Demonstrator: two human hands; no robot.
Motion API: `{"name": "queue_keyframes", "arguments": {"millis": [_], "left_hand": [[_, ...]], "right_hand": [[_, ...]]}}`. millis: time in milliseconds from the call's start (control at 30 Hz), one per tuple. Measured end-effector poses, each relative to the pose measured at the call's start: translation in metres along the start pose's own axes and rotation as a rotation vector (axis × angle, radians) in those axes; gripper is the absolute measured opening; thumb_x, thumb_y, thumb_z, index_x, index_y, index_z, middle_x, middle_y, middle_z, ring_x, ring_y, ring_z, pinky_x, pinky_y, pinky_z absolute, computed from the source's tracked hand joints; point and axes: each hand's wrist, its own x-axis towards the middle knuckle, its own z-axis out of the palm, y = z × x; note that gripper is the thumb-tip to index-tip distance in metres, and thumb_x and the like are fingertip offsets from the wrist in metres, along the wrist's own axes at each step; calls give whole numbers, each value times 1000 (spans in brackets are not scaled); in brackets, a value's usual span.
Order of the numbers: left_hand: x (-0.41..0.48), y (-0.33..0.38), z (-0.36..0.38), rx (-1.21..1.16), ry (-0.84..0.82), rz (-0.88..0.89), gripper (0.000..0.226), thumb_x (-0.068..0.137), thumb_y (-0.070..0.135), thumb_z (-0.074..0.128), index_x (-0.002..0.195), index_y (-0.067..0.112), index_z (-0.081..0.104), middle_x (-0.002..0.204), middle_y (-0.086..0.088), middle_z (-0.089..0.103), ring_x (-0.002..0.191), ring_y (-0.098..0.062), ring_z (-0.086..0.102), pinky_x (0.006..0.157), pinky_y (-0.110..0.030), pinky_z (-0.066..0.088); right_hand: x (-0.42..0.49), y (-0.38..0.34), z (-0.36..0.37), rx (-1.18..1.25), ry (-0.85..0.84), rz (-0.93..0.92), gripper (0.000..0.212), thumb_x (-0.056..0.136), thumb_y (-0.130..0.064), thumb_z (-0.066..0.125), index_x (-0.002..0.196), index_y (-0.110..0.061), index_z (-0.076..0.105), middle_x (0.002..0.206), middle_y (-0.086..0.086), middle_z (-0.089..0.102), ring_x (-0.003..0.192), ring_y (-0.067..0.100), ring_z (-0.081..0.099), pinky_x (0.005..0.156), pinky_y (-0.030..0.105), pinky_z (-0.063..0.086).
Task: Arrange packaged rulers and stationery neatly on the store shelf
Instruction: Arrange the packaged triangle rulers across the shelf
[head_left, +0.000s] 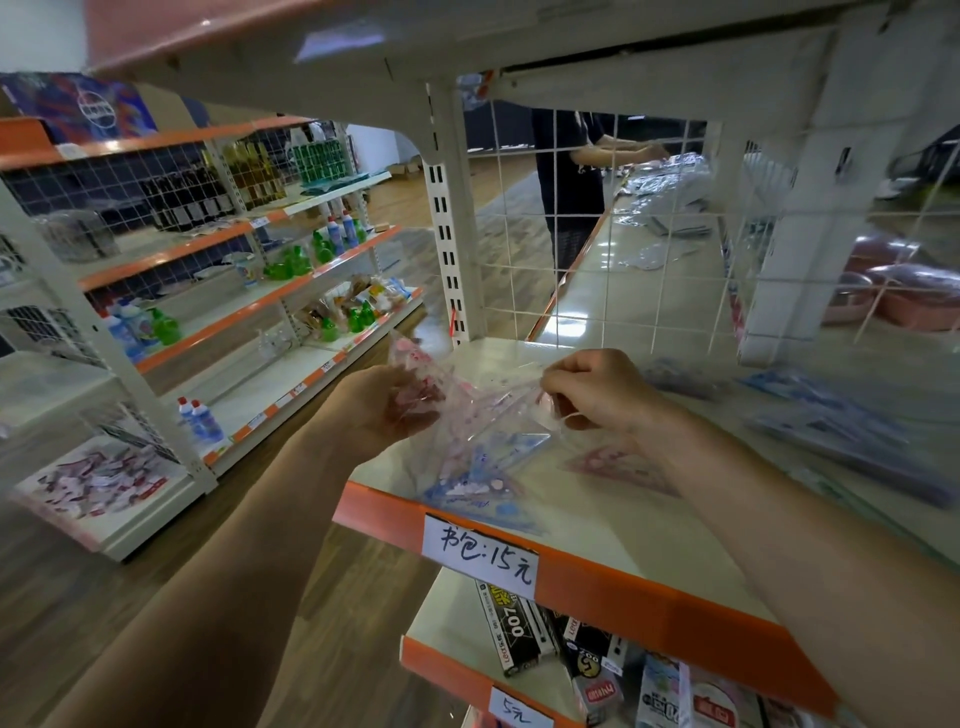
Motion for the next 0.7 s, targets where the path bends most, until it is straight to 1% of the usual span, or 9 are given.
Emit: {"name": "queue_keyframes", "arguments": {"millis": [67, 167, 300, 400, 467, 533, 567, 633, 700], "left_hand": [[0, -1, 6, -2, 17, -18, 12, 97, 9, 43, 98, 1, 52, 94, -21, 60, 79, -30, 61, 50, -34, 58], [2, -4, 17, 88, 117, 29, 11, 97, 8, 45, 95, 3, 54, 91, -19, 63, 74, -29, 63, 47, -34, 57], [4, -5, 19, 66, 195, 79, 14, 97, 8, 45, 107, 1, 53, 89, -18, 63, 72, -25, 64, 45, -31, 55], [1, -2, 11, -1, 172, 83, 20, 98, 10, 43, 113, 0, 52, 90, -18, 63, 74, -24, 64, 50, -31, 56], [0, 0, 5, -58, 121, 104, 28, 98, 12, 42, 121, -2, 51, 87, -18, 64, 70, -23, 65, 48, -27, 54], [0, 0, 3, -119, 87, 113, 26, 98, 12, 42, 117, -1, 53, 78, -16, 67, 58, -21, 66, 47, -25, 54], [0, -1, 5, -153, 63, 103, 24, 98, 13, 42, 114, -1, 54, 74, -15, 68, 55, -20, 66, 48, -25, 55], [1, -6, 14, -230, -3, 67, 23, 97, 13, 46, 112, 0, 56, 74, -15, 69, 58, -21, 67, 52, -26, 56], [2, -13, 26, -264, -62, 22, 20, 96, 16, 49, 107, 3, 59, 76, -13, 70, 66, -22, 67, 55, -27, 57]], "right_hand": [[-3, 1, -8, 36, 14, 21, 11, 88, -10, 58, 81, -10, 66, 68, -1, 67, 59, 7, 59, 53, 18, 49], [-8, 3, -10, 42, -17, 33, 11, 91, -13, 58, 84, -8, 66, 76, 5, 70, 60, 9, 60, 54, 18, 49], [-12, 0, 8, -52, -76, 22, 8, 90, -12, 61, 85, -7, 65, 77, 6, 68, 61, 11, 61, 53, 17, 50], [-10, -2, 13, -151, -58, 28, 12, 84, -4, 63, 94, 1, 66, 76, 12, 64, 67, 19, 60, 64, 30, 56], [-6, 0, 7, -215, 2, 12, 27, 79, -2, 64, 104, 8, 62, 86, 20, 66, 68, 22, 59, 69, 39, 56], [-6, 1, -4, -215, 84, -13, 36, 76, -2, 63, 109, 11, 60, 100, 25, 68, 67, 23, 61, 67, 38, 55], [-5, 2, -10, -205, 126, -32, 35, 76, -2, 63, 108, 12, 61, 101, 26, 68, 67, 25, 62, 67, 38, 55], [-7, 2, -21, -191, 229, -80, 24, 79, -6, 62, 99, 6, 68, 90, 22, 71, 68, 27, 66, 66, 35, 55], [-10, 3, -29, -93, 333, -102, 10, 83, -9, 61, 86, -9, 71, 76, 9, 70, 65, 21, 66, 64, 31, 56]]}}
